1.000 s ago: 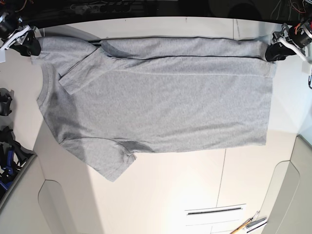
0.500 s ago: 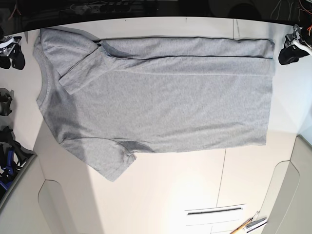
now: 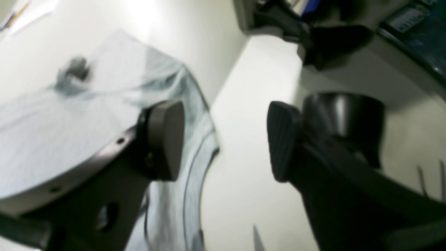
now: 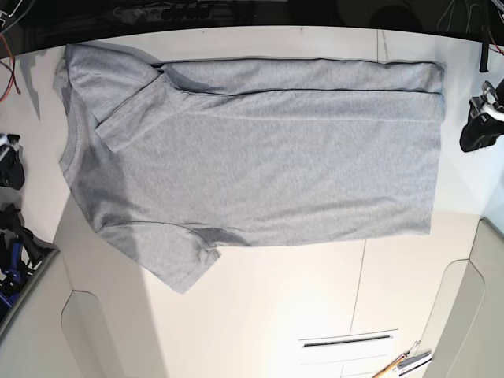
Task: Fold the T-shirt properly
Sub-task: 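Move both grippers to the opposite shirt edge and grasp it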
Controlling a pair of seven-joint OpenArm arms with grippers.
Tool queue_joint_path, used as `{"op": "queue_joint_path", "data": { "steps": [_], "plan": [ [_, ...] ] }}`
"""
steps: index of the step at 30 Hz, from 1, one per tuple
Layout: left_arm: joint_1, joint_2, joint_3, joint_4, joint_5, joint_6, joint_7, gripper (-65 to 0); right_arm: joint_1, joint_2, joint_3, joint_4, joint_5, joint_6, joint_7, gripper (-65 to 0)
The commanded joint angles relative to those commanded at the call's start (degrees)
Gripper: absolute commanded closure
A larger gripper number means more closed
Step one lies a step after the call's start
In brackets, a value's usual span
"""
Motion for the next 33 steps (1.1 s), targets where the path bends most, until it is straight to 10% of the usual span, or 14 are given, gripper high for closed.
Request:
{"op": "queue_joint_path", "data": {
  "steps": [14, 25, 33],
  "plan": [
    [-21.05, -2.29, 16.17, -16.92, 20.39, 2.09, -8.52, -35.9, 29.53, 0.28, -21.94, -33.40, -13.22, 0.20, 11.15, -37.1],
    [-41.97, -4.13, 21.97, -51.41, 24.44, 2.05, -13.73, -35.9, 34.25, 0.07, -22.51, -49.72, -15.15, 0.46, 17.42, -37.1],
    [-42.93, -3.78, 30.05, -55.25, 26.60, 2.07, -19.85, -35.9, 34.25, -2.89, -22.51, -50.21, -17.07, 0.48, 17.49, -37.1]
  ]
}}
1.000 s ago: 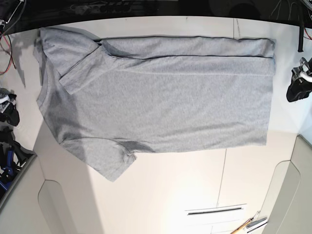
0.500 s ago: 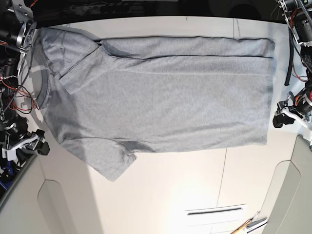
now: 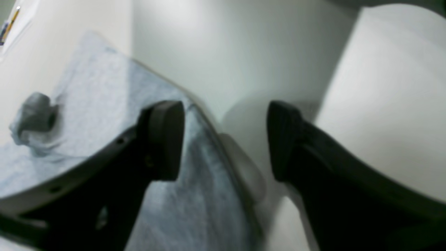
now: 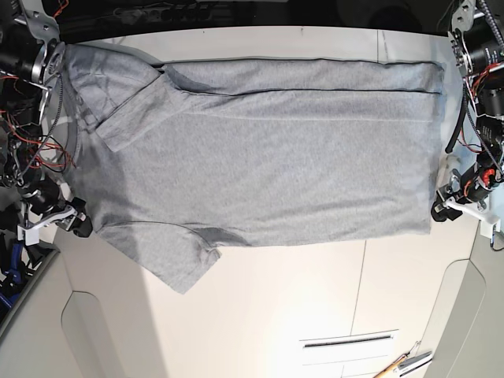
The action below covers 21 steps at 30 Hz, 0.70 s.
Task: Fold the T-shirt properly
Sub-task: 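Move both grippers to the opposite shirt edge and grasp it, then fold the grasped edge over onto the first fold with both grippers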
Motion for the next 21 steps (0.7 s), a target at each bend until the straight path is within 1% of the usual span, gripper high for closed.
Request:
{"op": "queue_joint_path", "data": {
  "steps": [5, 6, 9, 11, 13, 17, 18, 21],
  "plan": [
    [0.02, 0.20, 1.11, 0.00, -0.09, 0.00, -0.07, -35.9, -0.13, -2.56, 0.00, -0.02, -0.44, 0.07, 0.02, -37.1],
    [0.02, 0.31, 1.11, 0.02, -0.11, -0.02, -0.09, -35.9, -0.13, -2.97, 0.00, -0.02, -0.46, 0.39, 0.00, -37.1],
    [0.02, 1.16, 1.11, 0.02, -0.09, -0.04, 0.07, -35.9, -0.13, -3.93, 0.00, -0.02, -0.63, 0.46, 0.00, -37.1],
    [0.02, 2.08, 1.11, 0.02, -0.09, -0.07, 0.11, -35.9, -0.13, -4.44, 0.00, -0.02, -0.81, 0.87, -0.02, -37.1],
    [0.02, 3.06, 1.11, 0.02, -0.07, -0.24, 0.31, -35.9, -0.13, -4.70, 0.00, -0.02, -0.85, 0.87, -0.37, -37.1],
    [-0.13, 3.93, 1.11, 0.02, -0.04, -0.22, 0.37, -35.9, -0.15, -4.76, 0.00, 0.00, -0.81, 0.92, -1.64, -37.1],
    [-0.13, 3.98, 1.11, 0.02, -0.07, -0.22, 0.37, -35.9, -0.13, -4.79, 0.00, -0.02, -0.79, 1.40, -1.86, -37.1],
    [-0.13, 4.28, 1.11, 0.02, -0.07, -0.22, 0.68, -35.8, -0.13, -4.79, 0.00, 0.00, 1.16, 1.79, -3.26, -37.1]
  ]
}}
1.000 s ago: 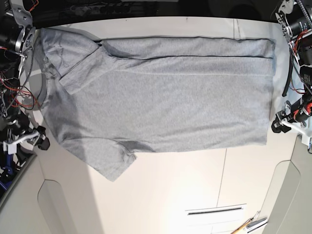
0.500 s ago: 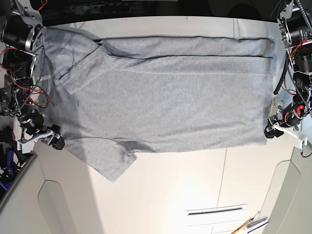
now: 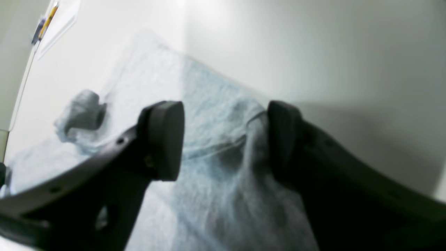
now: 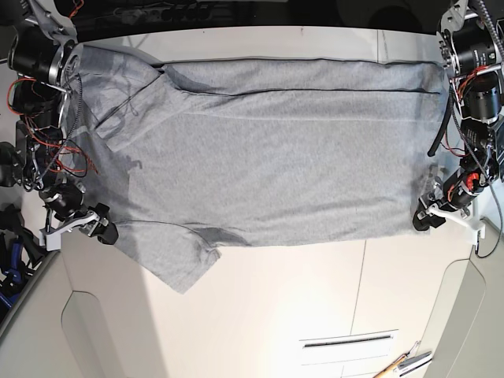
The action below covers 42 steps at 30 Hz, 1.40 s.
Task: Fold the T-shirt properly
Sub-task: 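Fold the grasped edge over onto the first fold with both grippers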
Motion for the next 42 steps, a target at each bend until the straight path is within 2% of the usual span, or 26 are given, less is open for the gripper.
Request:
{"op": "queue_joint_path", "data": {
  "steps": [3, 10, 13, 16, 22, 25, 30, 35, 39, 42],
  "plan": [
    [0.00, 0.37, 0.00, 0.00, 0.02, -0.02, 0.09, -33.4, 0.00, 0.00, 0.00, 0.00, 0.17, 0.07, -0.22, -37.1],
    [-0.50, 0.44, 0.00, 0.00, 0.00, 0.00, 0.09, -10.9, 0.00, 0.02, 0.00, 0.00, 0.11, 0.07, -0.42, -35.6],
    [-0.94, 0.44, 0.00, 0.00, 0.02, -0.09, 0.13, 0.0, 0.00, 0.04, 0.00, 0.11, -0.09, 0.07, -0.81, -15.8],
    [-0.96, 0.42, 0.00, 0.02, 0.00, -1.85, 0.50, 0.0, 0.07, 0.04, 0.00, 0.31, 0.33, 0.07, -0.74, 0.0],
    [-0.94, 0.39, 0.00, 3.41, -0.07, -1.85, 4.74, 0.0, 0.02, 0.07, 0.00, 4.63, 0.63, 0.09, -2.16, 0.0],
    [-0.92, -0.24, 0.00, 7.39, -0.07, -1.85, 6.56, 0.0, -0.02, 0.17, 0.00, 8.41, 1.29, 0.09, -6.21, 0.0],
    [-0.76, -2.14, 0.00, 12.92, -0.26, -1.85, 8.41, 0.0, -0.17, 1.75, 0.00, 13.64, 6.67, 0.13, -13.16, 0.0],
    [-0.09, -4.07, -0.02, 13.57, -6.71, -1.85, 14.53, 0.0, -3.74, 4.09, 0.00, 18.01, 10.93, 0.76, -16.31, 0.0],
    [1.60, -6.67, -0.02, 13.68, -16.02, -1.85, 19.80, 0.0, -10.40, 5.46, 0.00, 26.43, 13.90, 0.76, -16.33, 0.0],
    [3.34, -8.83, -0.02, 14.51, -19.63, -1.85, 21.09, 0.0, -14.69, 6.21, 0.07, 33.07, 13.97, 0.70, -16.85, 0.0]
  ]
}}
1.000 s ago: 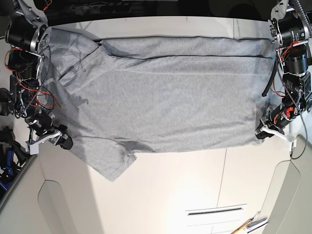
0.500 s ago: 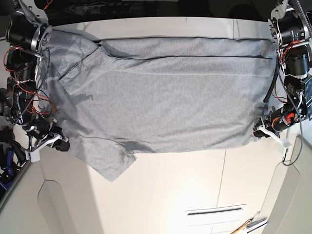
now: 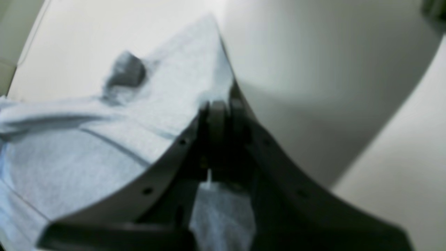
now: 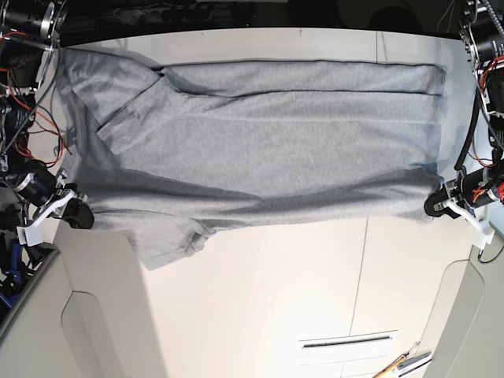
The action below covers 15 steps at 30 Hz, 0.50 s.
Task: Fold the T-shirt properly
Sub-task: 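Fold the grasped edge over onto the first fold with both grippers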
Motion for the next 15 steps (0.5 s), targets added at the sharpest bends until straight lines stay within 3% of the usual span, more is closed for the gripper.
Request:
{"op": "queue_joint_path", "data": {
  "steps": [6, 15],
  "plan": [
    [8.28, -2.97, 0.00, 11.54, -3.96, 0.00, 2.60, 0.0, -5.77, 2.21, 0.13, 6.71, 1.03, 0.00, -0.98, 0.0],
    [23.12, -5.01, -2.99, 28.02, -3.13, 0.00, 3.02, 0.0, -12.57, 4.96, 0.59, 9.79, 3.61, 0.04, -2.64, 0.0]
  ]
}}
